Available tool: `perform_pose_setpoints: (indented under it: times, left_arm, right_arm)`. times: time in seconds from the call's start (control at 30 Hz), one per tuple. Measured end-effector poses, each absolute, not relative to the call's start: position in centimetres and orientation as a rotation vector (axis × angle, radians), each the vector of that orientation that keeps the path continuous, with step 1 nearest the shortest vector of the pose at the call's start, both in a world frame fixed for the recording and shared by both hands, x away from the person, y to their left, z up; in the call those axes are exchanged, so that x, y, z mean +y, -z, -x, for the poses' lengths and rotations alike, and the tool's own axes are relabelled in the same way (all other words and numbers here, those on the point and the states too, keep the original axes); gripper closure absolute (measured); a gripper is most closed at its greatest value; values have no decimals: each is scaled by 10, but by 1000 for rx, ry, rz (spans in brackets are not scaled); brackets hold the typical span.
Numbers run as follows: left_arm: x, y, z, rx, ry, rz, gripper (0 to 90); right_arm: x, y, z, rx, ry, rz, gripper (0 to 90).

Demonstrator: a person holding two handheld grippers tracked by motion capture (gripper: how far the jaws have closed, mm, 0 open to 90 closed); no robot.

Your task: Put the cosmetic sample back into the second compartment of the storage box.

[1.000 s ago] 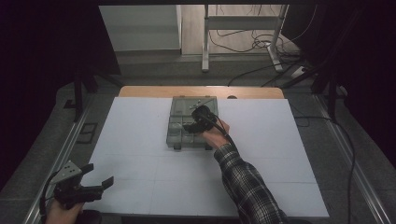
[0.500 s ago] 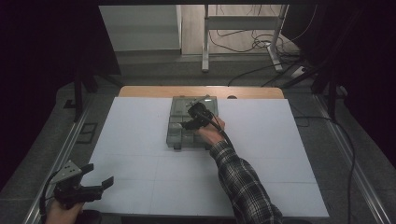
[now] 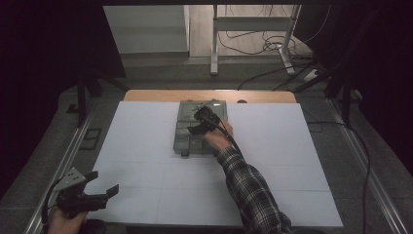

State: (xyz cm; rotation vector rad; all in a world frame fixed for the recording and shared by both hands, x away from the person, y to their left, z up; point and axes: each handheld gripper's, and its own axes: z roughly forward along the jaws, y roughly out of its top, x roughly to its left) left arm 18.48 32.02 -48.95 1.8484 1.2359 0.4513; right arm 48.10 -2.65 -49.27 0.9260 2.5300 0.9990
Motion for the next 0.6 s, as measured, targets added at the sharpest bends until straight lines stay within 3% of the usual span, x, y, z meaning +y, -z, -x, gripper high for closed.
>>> perform_pose_setpoints:
  times: [0.6]
  left_arm:
    - [319, 489, -185, 1235, -458, -1853, 39]
  right_arm:
    - [-35, 477, -471, 2563, -1055, -928, 313]
